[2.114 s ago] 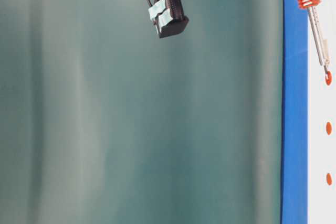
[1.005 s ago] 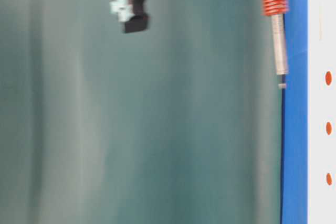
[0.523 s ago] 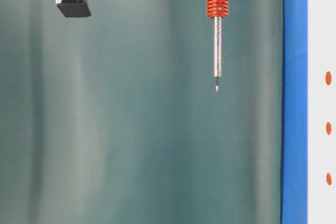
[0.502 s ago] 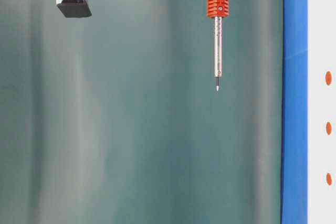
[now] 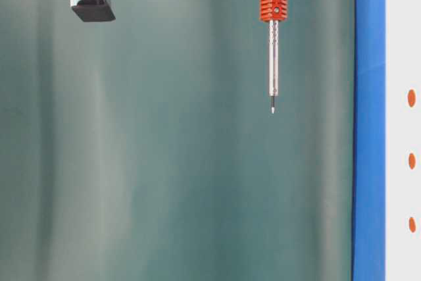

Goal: Touch the tip of the soldering iron to the mark.
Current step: 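Lift the iron off the strip toward the right, then carry the iron down to the blue cloth in front of the board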

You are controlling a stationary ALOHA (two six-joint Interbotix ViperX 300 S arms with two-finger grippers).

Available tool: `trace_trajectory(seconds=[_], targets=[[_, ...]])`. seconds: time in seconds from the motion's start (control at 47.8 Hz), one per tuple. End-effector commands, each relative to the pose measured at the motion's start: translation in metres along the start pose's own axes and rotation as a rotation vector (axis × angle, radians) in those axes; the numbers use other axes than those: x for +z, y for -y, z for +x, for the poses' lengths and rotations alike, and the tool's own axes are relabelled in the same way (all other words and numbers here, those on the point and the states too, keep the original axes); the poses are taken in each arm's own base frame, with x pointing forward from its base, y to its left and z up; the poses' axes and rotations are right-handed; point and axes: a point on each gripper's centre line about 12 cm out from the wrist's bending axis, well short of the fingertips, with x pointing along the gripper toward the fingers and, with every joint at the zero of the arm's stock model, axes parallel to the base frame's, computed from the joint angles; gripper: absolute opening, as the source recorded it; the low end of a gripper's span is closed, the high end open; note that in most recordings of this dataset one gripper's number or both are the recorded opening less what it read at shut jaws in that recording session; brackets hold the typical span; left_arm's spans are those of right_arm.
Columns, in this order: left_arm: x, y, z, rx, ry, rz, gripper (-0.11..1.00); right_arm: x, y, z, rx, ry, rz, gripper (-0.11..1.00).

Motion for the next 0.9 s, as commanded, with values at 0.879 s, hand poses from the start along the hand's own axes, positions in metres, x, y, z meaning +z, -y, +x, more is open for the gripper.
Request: trace_trajectory(seconds=[0.879], targets=[[0.005,0.000,0.001,-0.002,0.024,-0.003,0.00,-0.019,-0.162,-0.013,0.200,-0.030,-0.007,0.06]])
